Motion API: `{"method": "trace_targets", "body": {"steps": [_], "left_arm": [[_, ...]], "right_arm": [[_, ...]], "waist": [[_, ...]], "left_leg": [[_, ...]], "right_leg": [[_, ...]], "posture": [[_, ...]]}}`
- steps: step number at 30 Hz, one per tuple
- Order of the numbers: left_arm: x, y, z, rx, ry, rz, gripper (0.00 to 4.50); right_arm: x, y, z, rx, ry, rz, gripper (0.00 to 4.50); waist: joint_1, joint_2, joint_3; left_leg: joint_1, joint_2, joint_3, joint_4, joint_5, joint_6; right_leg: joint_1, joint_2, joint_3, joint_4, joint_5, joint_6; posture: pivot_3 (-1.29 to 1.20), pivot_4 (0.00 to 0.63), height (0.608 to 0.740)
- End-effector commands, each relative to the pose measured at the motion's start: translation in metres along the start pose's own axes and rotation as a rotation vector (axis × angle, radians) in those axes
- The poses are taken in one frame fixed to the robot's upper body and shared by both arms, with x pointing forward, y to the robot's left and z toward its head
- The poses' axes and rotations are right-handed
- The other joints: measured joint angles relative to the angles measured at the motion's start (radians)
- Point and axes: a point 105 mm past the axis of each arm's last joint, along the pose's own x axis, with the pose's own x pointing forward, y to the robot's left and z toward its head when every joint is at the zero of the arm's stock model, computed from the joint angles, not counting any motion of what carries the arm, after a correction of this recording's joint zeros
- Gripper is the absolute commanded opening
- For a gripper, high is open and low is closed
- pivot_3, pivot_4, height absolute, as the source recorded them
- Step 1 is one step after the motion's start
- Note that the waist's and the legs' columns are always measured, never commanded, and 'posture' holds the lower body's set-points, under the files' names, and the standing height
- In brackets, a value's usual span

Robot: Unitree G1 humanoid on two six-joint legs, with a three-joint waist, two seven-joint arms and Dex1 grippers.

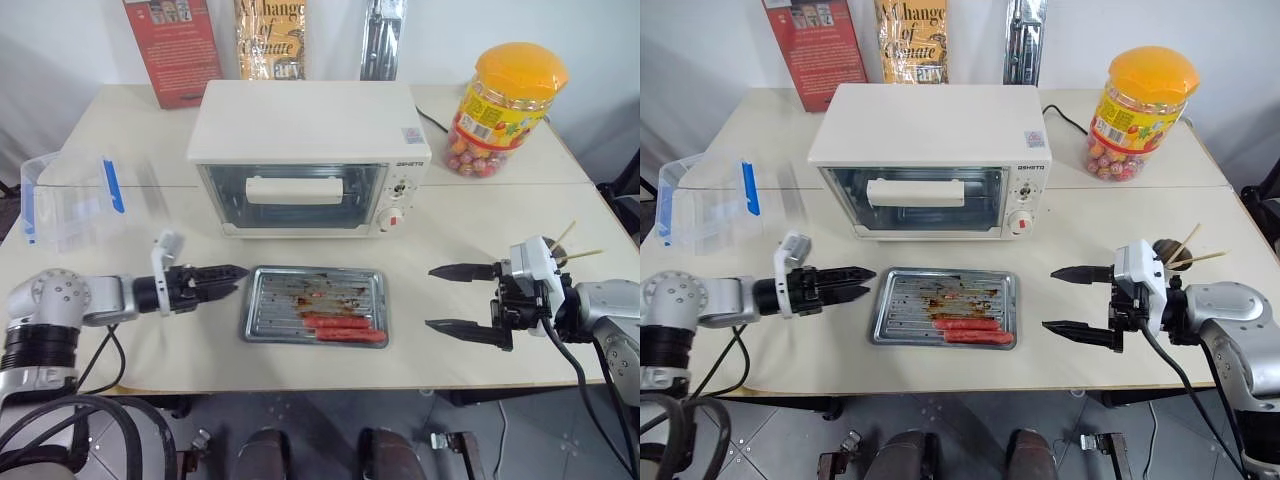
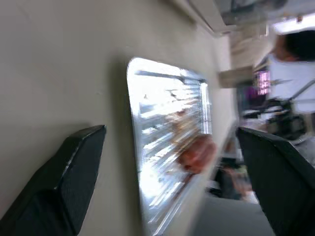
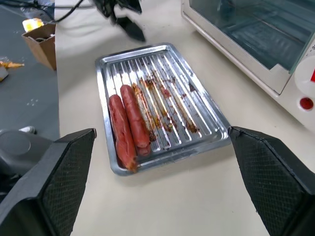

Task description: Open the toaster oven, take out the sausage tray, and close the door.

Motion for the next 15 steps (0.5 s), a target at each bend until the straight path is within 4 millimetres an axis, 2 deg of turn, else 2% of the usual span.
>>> {"method": "trace_targets", "body": {"steps": [1,3,5,10,15], "left_arm": [[-0.017,-0.015,0.029,0.479,-0.181,-0.057,4.47],[-0.027,-0.008,0.022,0.715,-0.147,-0.003,4.47],[-0.033,-0.003,0.006,0.836,-0.054,-0.022,4.47],[-0.048,0.005,-0.015,0.886,0.032,-0.108,4.47],[-0.060,0.010,-0.024,0.832,0.086,-0.111,4.47]], "right_arm": [[-0.002,-0.003,-0.002,-0.054,0.045,0.033,4.50],[-0.002,-0.006,-0.011,-0.082,0.097,0.042,4.50],[-0.002,-0.009,-0.020,-0.106,0.145,0.048,4.50],[-0.003,-0.013,-0.030,-0.131,0.182,0.033,4.50],[-0.004,-0.010,-0.035,-0.119,0.172,-0.016,4.50]], "waist": [[0.002,0.000,0.000],[0.002,0.000,0.000],[0.002,0.000,0.000],[0.005,0.001,0.000],[0.003,0.001,0.000]], "left_leg": [[0.000,0.000,0.000,0.000,0.000,0.000],[-0.001,0.000,0.001,0.000,0.000,0.000],[-0.001,0.000,0.002,0.000,0.000,0.000],[-0.001,0.000,0.002,0.000,0.000,0.000],[-0.001,0.001,0.003,0.000,-0.001,0.001]], "right_leg": [[0.000,0.000,0.000,-0.001,0.000,0.000],[0.000,0.000,0.000,-0.001,0.000,0.000],[-0.001,0.000,0.000,-0.002,0.000,0.000],[-0.001,0.000,0.000,-0.001,0.000,0.000],[-0.002,0.000,-0.001,0.001,0.000,0.000]], "posture": [[0.00,0.150,0.740],[0.00,0.150,0.740],[0.00,0.150,0.740],[0.00,0.150,0.740],[0.00,0.150,0.740]]}}
